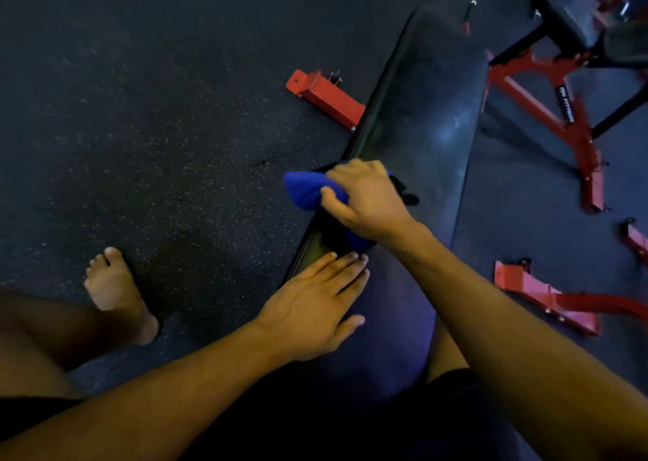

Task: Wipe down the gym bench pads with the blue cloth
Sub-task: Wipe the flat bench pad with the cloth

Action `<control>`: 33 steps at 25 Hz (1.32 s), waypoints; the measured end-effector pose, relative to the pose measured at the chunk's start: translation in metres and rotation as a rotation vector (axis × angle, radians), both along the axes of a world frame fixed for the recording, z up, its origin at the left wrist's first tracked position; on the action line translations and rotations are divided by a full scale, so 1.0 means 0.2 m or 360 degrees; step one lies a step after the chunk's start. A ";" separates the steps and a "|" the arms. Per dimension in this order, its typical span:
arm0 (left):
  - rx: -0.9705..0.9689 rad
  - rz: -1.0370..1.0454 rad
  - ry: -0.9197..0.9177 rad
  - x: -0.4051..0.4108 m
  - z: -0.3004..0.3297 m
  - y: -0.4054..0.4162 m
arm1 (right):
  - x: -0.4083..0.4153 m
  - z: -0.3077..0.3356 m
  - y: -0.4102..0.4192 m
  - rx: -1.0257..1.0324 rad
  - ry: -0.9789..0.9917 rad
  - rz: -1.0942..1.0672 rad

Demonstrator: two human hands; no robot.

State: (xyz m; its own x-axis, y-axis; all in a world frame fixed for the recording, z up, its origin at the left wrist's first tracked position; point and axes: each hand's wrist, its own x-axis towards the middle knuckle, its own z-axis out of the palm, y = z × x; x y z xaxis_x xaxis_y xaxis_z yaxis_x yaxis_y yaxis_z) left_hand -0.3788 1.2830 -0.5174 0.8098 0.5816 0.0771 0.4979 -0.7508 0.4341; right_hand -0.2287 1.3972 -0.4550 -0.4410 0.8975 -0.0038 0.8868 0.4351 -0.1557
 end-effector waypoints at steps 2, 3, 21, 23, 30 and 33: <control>0.0026 0.0035 -0.0097 -0.01 0.01 0.05 | 0.12 0.08 -0.11 0.0196 0.0288 -0.0361; 0.0046 0.0088 -0.0183 -0.02 0.01 0.08 | 0.20 0.11 -0.18 0.0292 0.0387 -0.0547; 0.0170 -0.0007 0.0180 0.63 0.05 0.44 | 0.52 -0.19 -0.78 -0.0209 0.0570 -0.1973; 0.0177 -0.0020 0.0278 0.65 0.03 0.50 | 0.54 -0.18 -0.82 -0.0351 0.0783 -0.2168; 0.0139 -0.0059 0.0376 0.67 0.06 0.49 | 0.48 -0.16 -0.86 -0.0373 0.0659 -0.2380; 0.0204 -0.0042 0.0382 0.66 0.04 0.49 | 0.47 -0.20 -0.85 -0.0370 0.0637 -0.2397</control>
